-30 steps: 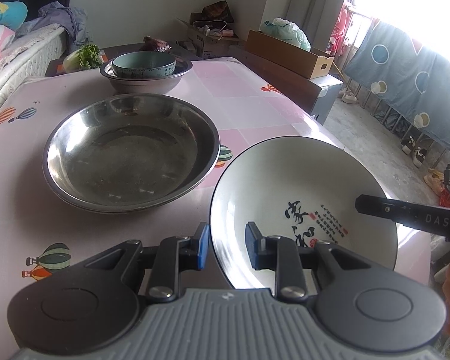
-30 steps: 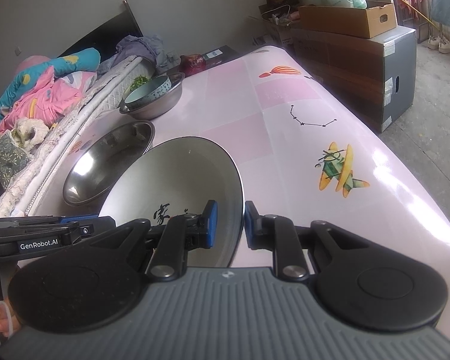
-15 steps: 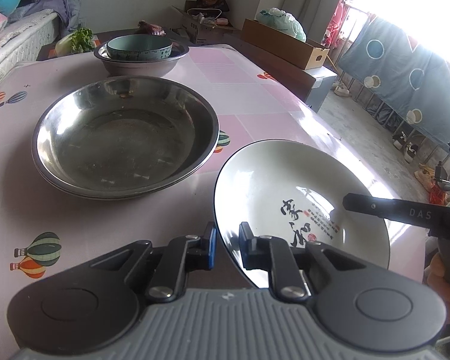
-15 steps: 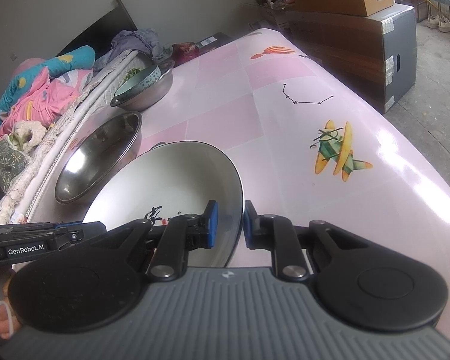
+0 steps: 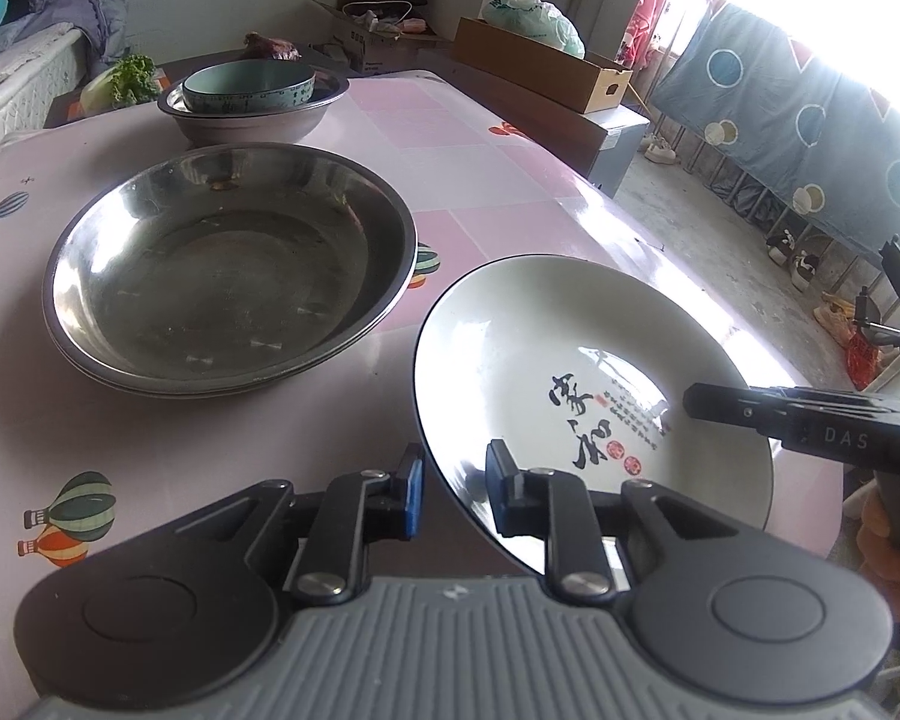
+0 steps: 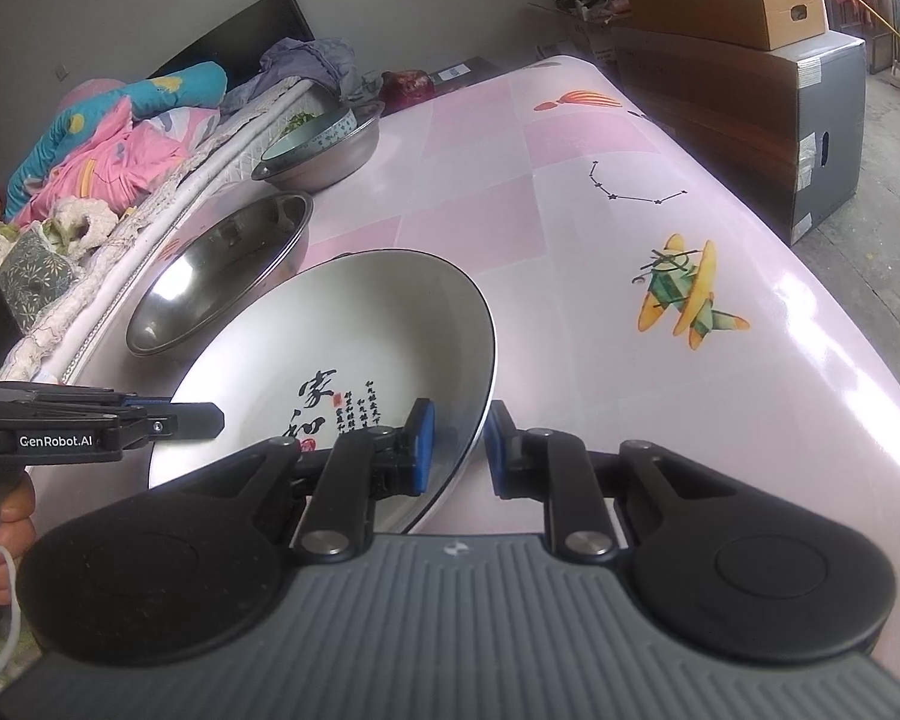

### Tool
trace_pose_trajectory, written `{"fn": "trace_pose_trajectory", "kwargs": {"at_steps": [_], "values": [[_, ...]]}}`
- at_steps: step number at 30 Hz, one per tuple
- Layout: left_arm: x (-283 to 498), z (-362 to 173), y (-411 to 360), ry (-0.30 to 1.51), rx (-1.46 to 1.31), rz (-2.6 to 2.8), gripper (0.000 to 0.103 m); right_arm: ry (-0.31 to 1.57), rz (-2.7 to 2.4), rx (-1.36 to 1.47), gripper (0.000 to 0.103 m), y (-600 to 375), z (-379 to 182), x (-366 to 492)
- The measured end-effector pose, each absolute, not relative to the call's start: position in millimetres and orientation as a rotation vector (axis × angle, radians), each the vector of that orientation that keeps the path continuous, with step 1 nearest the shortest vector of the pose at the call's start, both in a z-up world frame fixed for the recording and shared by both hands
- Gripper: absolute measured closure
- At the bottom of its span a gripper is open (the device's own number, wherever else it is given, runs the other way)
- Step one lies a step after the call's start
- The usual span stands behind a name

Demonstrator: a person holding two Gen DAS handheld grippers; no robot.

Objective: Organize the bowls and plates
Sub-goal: 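Carry the white plate with both grippers over the stainless bowl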

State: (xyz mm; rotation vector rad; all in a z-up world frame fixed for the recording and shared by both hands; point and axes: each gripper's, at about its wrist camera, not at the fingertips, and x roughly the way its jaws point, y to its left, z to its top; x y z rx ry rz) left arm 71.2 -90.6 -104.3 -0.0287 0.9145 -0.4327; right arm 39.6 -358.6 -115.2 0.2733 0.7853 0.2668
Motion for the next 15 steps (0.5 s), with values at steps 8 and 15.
{"fn": "trace_pose_trajectory", "kwargs": {"at_steps": [8, 15], "values": [[79.5, -107.6, -92.8, 0.936, -0.02, -0.47, 0.073, 0.757, 0.266, 0.25, 0.084, -356.3, -116.8, 35.6], [77.4, -108.2, -99.1, 0.913, 0.022, -0.474, 0.072, 0.716, 0.262, 0.222, 0.08, -351.6, -120.4, 30.6]]}}
